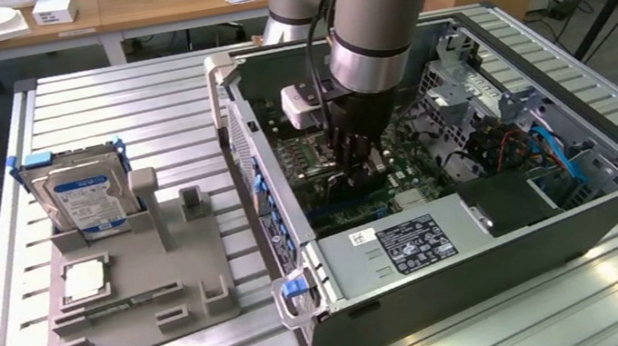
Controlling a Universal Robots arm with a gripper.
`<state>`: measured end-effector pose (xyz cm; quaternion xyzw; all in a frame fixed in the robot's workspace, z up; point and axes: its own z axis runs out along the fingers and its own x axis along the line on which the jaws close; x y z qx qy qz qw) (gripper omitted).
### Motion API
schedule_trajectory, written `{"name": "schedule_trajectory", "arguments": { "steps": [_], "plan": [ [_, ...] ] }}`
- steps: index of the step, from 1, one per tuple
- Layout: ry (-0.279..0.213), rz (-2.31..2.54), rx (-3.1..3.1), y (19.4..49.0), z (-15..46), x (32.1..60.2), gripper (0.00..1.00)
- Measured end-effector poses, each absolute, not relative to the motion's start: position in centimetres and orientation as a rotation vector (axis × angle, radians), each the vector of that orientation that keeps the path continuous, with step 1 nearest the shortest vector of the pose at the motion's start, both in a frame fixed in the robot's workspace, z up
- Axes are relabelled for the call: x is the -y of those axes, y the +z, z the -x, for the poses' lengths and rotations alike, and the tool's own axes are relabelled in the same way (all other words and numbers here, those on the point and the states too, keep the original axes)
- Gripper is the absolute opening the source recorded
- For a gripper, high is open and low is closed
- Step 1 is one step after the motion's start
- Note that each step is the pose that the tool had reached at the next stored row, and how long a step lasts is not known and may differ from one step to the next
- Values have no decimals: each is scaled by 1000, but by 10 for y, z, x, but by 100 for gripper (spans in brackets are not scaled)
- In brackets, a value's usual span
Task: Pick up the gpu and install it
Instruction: 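Insert the gpu into the slot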
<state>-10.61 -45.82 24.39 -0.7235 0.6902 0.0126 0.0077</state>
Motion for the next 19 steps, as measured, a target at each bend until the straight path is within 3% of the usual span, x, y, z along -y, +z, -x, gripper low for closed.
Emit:
{"name": "schedule_trajectory", "arguments": {
  "steps": [19],
  "plan": [
    [39,2263,-2156,244,105,459,27]
  ]
}}
